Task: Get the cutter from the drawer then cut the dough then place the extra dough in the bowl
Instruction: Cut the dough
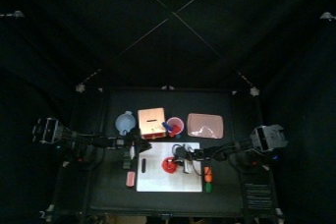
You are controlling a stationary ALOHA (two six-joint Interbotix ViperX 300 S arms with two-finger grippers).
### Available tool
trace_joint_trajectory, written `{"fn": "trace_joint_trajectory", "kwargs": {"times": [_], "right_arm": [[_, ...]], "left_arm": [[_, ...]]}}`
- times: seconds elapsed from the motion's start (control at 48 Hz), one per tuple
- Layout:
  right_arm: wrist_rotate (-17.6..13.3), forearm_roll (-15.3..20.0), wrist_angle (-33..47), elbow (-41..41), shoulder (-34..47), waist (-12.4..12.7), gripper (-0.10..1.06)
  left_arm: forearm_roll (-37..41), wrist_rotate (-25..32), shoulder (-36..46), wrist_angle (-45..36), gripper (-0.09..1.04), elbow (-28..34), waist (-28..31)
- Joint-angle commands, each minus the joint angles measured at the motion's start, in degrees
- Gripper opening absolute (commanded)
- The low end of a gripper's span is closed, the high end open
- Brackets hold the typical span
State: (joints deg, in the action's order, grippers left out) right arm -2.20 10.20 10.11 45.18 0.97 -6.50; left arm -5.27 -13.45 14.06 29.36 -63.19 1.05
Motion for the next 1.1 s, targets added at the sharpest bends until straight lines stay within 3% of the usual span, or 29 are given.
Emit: {"fn": "trace_joint_trajectory", "kwargs": {"times": [0.021,0.604,1.104], "right_arm": [[0.09,0.35,0.53,-1.14,-0.53,0.09,0.65],[0.09,-0.26,0.44,-1.67,-0.62,-0.35,0.84],[0.18,-1.76,-0.62,-1.58,-4.31,-0.53,0.86]], "left_arm": [[0.0,0.18,0.26,0.44,0.62,0.44,0.0],[0.0,0.18,0.26,0.44,0.62,0.26,0.0],[0.26,0.26,0.26,0.44,0.62,0.44,-0.18]]}}
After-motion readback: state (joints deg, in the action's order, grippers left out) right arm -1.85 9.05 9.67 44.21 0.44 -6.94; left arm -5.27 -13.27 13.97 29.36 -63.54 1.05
